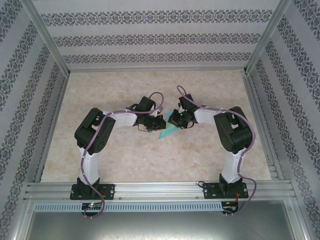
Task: Fold a paper plane with a square sheet of paper (pick it up from the middle)
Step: Fourth fold the wing at the center of the table.
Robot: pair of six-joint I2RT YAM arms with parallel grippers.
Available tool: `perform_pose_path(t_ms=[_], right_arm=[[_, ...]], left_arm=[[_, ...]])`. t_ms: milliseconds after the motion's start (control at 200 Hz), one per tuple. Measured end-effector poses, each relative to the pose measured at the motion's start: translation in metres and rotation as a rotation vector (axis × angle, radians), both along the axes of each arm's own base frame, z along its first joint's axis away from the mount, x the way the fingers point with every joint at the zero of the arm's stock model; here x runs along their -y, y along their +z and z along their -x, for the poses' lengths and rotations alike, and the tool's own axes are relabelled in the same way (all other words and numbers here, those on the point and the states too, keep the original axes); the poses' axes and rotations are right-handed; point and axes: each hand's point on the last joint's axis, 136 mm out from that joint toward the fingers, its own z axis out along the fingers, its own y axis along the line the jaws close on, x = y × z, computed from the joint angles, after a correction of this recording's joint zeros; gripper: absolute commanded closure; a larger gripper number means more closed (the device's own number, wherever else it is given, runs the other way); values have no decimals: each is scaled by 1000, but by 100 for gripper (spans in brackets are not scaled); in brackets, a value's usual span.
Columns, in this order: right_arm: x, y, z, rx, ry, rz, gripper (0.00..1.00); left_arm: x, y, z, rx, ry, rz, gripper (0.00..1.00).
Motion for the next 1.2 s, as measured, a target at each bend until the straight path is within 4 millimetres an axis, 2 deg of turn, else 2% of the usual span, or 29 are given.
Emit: perform_pose_path(t_ms=[350,814,1204], right_arm=[[0,1,0,0,-3,-3,89],[2,5,2,-10,-7,-8,83],[6,6,1,-6,7,-5,86]], left_arm=[[-7,-11,6,-28,-4,-47,97],[-8,-16,7,-26,-20,-58,99],[-8,-16,8,-28,-28,-63,100]])
